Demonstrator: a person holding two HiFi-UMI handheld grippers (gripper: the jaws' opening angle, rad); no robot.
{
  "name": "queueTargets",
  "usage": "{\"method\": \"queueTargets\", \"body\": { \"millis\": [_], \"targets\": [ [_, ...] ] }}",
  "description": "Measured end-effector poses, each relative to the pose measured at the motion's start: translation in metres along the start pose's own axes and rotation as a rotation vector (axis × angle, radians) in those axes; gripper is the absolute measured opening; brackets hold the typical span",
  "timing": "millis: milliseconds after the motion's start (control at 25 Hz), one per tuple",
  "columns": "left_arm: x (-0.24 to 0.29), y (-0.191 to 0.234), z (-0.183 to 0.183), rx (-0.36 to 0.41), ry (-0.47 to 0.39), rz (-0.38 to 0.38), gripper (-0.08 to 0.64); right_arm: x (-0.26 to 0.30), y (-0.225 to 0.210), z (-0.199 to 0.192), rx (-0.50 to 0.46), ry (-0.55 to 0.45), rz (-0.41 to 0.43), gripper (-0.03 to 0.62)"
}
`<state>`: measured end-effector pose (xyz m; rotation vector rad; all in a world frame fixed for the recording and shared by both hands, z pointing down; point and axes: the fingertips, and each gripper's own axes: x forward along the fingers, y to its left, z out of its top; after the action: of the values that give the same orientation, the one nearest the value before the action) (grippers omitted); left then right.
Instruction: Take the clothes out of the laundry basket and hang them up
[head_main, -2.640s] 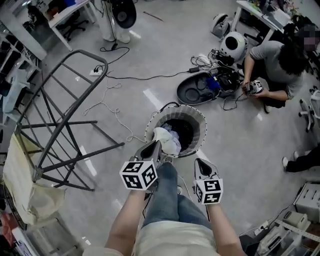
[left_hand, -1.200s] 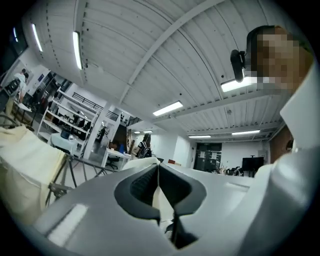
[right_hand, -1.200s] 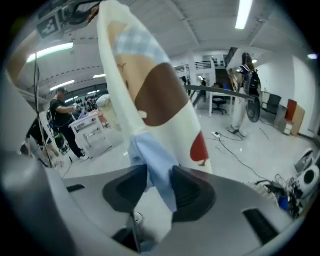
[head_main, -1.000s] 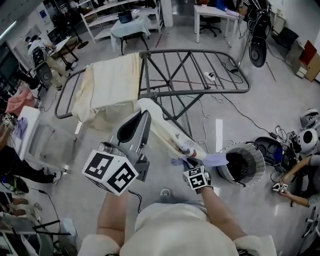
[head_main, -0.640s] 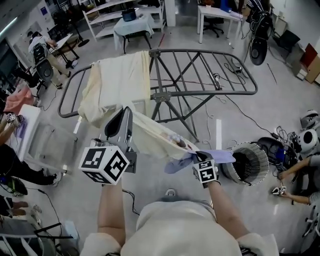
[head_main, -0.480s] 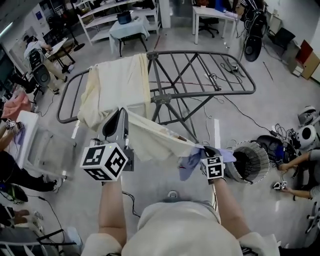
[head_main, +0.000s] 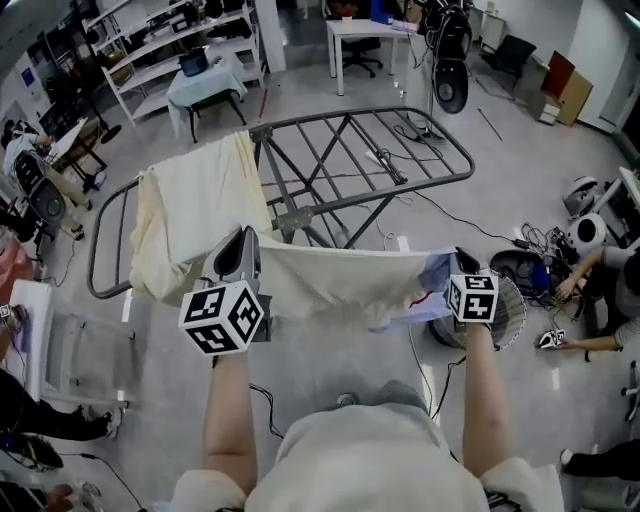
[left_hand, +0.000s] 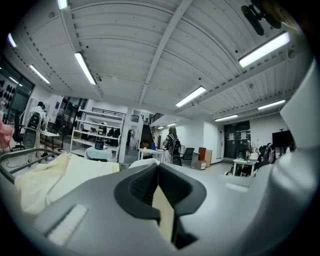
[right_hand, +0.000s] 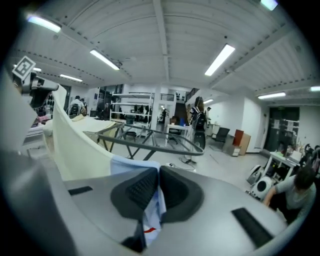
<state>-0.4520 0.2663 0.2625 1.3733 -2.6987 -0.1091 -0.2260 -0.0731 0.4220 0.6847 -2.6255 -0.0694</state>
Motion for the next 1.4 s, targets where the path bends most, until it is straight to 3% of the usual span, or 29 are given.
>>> {"method": "queueTargets", "body": {
  "millis": [240, 680, 1040, 1400],
  "targets": [
    [0.043, -0.021, 0.012, 0.02, -0.008, -0.061, 0.014, -0.001, -0.061, 0.063, -0.001, -0.051, -0.108, 0.017],
    [0.131, -0.055, 0.013, 0.027, -0.009, -0.102, 0.014, 0.061, -0.151, 0.144, -0.022, -0.12, -0.176, 0.017],
    [0.231, -0.064, 0.038, 0.031, -0.022, -0.037, 0.014, 0.15, -0.211, 0.237, -0.085, -0.174, -0.138, 0.017],
    [0.32, -0.055, 0.059, 0.051, -0.02, 0.107, 0.015, 0.253, -0.24, 0.312, -0.165, -0.205, -0.032, 0.017]
  ]
}}
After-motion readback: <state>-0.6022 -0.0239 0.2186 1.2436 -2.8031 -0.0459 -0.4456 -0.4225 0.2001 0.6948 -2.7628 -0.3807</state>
